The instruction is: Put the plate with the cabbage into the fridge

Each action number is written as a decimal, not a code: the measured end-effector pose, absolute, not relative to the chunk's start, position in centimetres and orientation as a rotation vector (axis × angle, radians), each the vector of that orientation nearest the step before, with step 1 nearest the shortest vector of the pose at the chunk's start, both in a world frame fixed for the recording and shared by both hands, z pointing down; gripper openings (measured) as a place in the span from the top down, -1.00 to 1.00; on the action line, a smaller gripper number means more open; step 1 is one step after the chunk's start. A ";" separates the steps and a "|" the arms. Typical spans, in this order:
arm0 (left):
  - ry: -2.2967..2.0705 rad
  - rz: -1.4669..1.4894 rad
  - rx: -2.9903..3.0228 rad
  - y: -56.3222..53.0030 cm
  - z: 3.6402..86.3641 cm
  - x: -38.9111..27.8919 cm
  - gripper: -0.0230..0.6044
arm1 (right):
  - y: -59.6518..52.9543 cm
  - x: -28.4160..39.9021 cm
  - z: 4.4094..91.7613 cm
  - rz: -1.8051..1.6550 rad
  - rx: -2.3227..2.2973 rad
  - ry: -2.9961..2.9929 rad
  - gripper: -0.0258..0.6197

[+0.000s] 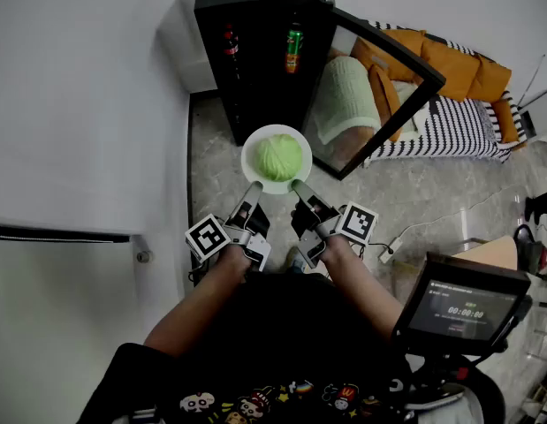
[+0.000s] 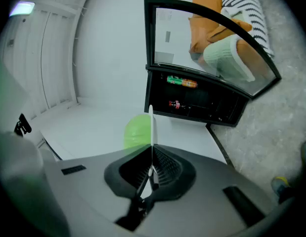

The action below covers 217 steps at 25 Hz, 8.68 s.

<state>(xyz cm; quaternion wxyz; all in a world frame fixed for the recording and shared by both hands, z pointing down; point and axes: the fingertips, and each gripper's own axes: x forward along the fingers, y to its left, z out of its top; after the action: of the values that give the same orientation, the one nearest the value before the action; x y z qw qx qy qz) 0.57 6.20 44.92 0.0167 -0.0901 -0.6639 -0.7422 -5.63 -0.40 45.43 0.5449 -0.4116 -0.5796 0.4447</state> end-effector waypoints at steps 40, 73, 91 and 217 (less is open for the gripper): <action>-2.138 -2.269 -0.355 6.2 46.0 2.0 0.89 | 0.0 -5.0 46.2 1.006 -1.052 -1.313 0.87; -2.127 -2.214 -0.337 6.4 46.1 1.8 0.89 | 0.0 -4.9 46.3 1.024 -1.040 -1.337 0.87; -2.100 -2.147 -0.314 6.7 46.1 2.0 0.89 | 0.1 -4.9 45.6 1.004 -1.012 -1.360 0.87; -2.741 -0.226 -0.338 4.1 43.9 2.1 0.92 | 0.0 -2.7 44.1 -0.344 -1.814 -2.149 0.91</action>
<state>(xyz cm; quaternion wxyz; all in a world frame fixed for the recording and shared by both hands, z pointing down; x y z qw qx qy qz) 2.07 4.12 43.92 0.1842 -0.1198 -0.9723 -0.0802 -2.73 0.04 44.12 0.1533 -0.6327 -0.7495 -0.1201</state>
